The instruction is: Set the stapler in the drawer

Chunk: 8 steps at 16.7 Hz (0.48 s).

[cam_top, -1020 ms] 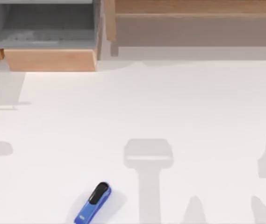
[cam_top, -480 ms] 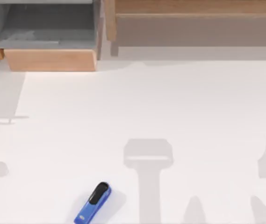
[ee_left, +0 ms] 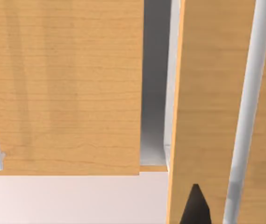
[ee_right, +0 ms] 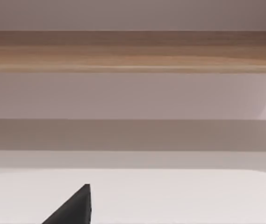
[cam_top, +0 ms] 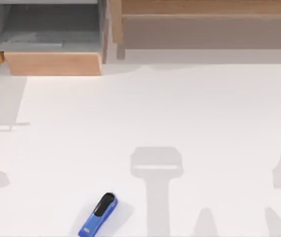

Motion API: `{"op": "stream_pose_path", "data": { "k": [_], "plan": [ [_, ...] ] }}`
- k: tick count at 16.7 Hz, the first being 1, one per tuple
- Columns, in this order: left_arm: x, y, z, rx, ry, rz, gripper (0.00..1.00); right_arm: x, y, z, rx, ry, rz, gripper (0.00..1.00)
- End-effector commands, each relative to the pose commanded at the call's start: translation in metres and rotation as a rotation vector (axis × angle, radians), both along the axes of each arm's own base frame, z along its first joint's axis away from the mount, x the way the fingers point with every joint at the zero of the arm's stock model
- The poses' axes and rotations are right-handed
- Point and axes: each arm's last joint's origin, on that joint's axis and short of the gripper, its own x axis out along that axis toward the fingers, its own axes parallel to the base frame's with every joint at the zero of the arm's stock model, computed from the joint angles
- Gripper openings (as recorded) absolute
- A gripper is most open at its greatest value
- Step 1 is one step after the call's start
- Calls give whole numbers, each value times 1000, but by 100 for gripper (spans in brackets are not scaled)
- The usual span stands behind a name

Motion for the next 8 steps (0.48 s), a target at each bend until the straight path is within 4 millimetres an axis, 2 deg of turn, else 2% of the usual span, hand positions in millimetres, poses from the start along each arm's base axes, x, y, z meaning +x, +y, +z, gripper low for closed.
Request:
{"op": "stream_pose_path", "data": {
  "k": [5,8],
  "plan": [
    [0,0,0,0,0,0,98,0,0,0,0,0,0,100],
    [0,0,0,0,0,0,100,0,0,0,0,0,0,100]
  ]
}}
